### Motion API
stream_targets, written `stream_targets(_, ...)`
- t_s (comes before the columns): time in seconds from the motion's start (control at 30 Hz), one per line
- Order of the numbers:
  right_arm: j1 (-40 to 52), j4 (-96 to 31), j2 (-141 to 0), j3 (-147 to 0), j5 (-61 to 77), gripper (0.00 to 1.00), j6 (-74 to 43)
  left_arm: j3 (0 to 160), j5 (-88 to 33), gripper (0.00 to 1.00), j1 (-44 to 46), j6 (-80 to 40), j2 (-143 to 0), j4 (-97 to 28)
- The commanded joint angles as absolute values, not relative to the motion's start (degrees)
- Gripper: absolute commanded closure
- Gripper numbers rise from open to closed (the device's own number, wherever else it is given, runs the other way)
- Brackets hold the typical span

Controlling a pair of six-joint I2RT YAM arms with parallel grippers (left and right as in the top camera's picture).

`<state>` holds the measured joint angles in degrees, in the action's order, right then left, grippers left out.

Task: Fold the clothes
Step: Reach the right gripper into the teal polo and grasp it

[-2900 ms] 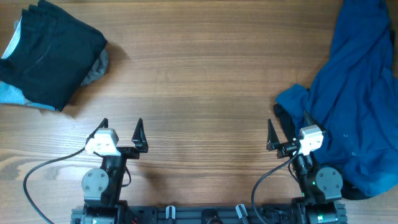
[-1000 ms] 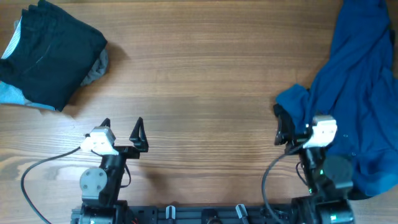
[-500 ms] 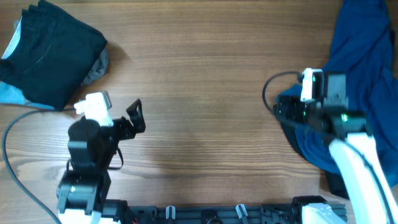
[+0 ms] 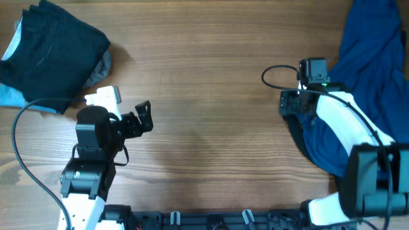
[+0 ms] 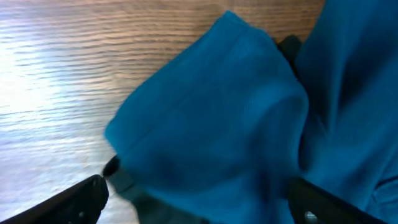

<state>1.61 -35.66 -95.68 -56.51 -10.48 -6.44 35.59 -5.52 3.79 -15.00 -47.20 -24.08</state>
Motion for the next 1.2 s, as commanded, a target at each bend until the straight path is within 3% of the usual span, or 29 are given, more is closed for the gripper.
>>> stream_targets(0.0, 1.4, -34.0, -98.9, -57.5, -14.0, 0.12, -8.1, 36.6, -6.4, 0.0, 4.1, -15.5, -47.3, -24.1)
stream_targets(0.07, 1.4, -33.2, -99.7, -57.5, -14.0, 0.19, -8.2, 36.6, -6.4, 0.0, 4.1, -15.5, -47.3, -24.2)
stream_targets(0.13, 1.4, -33.3, -99.9, -57.5, -14.1, 0.47, -9.0, 36.6, -6.4, 0.0, 4.1, -15.5, -47.3, -24.2)
stream_targets(0.2, 1.4, -33.4, -99.8, -57.5, -14.2, 0.9, -9.3, 36.6, -6.4, 0.0, 4.1, -15.5, -47.3, -24.2)
stream_targets(0.23, 1.4, -33.6, -99.6, -57.5, -14.2, 0.96, -9.9, 36.6, -6.4, 0.0, 4.1, -15.5, -47.3, -24.1)
stream_targets(0.4, 0.5, -37.2, -93.2, -61.7, -14.2, 0.96, -10.5, 36.6, -6.4, 0.0, 4.1, -15.5, -47.3, -24.1)
stream_targets(0.53, -0.5, -43.2, -85.1, -75.7, -10.5, 0.96, -10.5, 36.6, -6.4, 0.0, 4.1, -15.5, -47.3, -24.1)
stream_targets(0.6, -0.4, -43.3, -82.0, -81.4, 0.3, 0.96, -8.8, 36.6, -6.4, 0.0, 4.1, -15.5, -47.3, -24.2)
stream_targets(0.73, 0.3, -38.3, -76.8, -85.8, 38.6, 0.96, -5.3, 36.6, -6.4, 0.0, 4.1, -15.5, -47.3, -24.1)
stream_targets(0.8, 2.0, -38.2, -76.7, -85.8, 46.4, 0.96, -5.3, 36.6, -6.4, 0.0, 4.1, -15.5, -47.3, -24.1)
stream_targets(1.0, 12.8, -40.3, -81.4, -83.1, 47.2, 0.93, -6.0, 36.6, -6.4, 0.0, 4.1, -15.5, -47.4, -24.1)
stream_targets(1.17, 21.0, -32.8, -89.6, -83.0, 47.0, 0.93, -6.2, 36.6, -6.4, 0.0, 4.1, -15.5, -47.9, -24.1)
